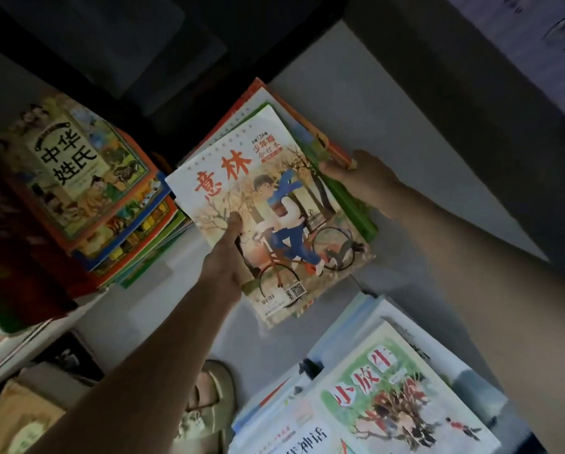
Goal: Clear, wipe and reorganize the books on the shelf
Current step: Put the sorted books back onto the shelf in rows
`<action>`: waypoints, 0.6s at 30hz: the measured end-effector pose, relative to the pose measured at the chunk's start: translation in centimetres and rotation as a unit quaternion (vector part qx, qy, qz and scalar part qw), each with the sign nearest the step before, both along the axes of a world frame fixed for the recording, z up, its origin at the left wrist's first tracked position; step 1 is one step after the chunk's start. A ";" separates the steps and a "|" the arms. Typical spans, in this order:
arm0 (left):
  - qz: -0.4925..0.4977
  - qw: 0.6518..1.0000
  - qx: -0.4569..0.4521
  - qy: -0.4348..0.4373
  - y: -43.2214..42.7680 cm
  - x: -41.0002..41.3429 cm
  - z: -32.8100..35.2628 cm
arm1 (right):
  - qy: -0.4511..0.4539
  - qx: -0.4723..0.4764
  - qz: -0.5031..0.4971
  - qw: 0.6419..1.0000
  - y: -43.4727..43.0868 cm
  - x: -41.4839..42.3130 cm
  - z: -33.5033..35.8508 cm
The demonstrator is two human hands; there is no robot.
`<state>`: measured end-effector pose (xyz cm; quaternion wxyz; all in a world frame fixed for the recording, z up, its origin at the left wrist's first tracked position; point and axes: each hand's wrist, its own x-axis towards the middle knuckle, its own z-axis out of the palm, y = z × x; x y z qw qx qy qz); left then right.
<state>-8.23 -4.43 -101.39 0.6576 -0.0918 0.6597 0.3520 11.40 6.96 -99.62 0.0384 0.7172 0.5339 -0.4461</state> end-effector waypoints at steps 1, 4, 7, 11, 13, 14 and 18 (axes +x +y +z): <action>0.010 1.000 0.015 -0.025 0.0 0.3 -0.3 | 0.017 -0.001 -0.002 1.000 0.1 0.0 -0.9; 0.030 0.996 0.043 -0.075 -0.2 0.2 -0.7 | 0.070 0.000 -0.043 0.997 -0.1 0.1 -2.8; 0.051 0.989 0.057 -0.123 -0.3 -0.2 -0.8 | 0.057 -0.028 -0.073 0.995 -0.3 0.5 -3.0; 0.034 0.987 0.044 -0.151 0.5 0.1 0.1 | 0.131 -0.060 -0.157 0.977 -1.4 1.7 -2.3; 0.002 0.992 0.019 -0.128 1.1 -0.3 0.3 | 0.172 -0.069 -0.148 0.971 -2.3 2.6 -2.1; -0.012 0.993 0.009 -0.116 1.3 -0.6 0.1 | 0.186 -0.073 -0.141 0.970 -2.6 3.1 -2.3; -0.037 0.996 0.012 -0.084 1.5 -1.9 -1.0 | 0.230 -0.083 -0.165 0.956 -3.4 2.8 -1.9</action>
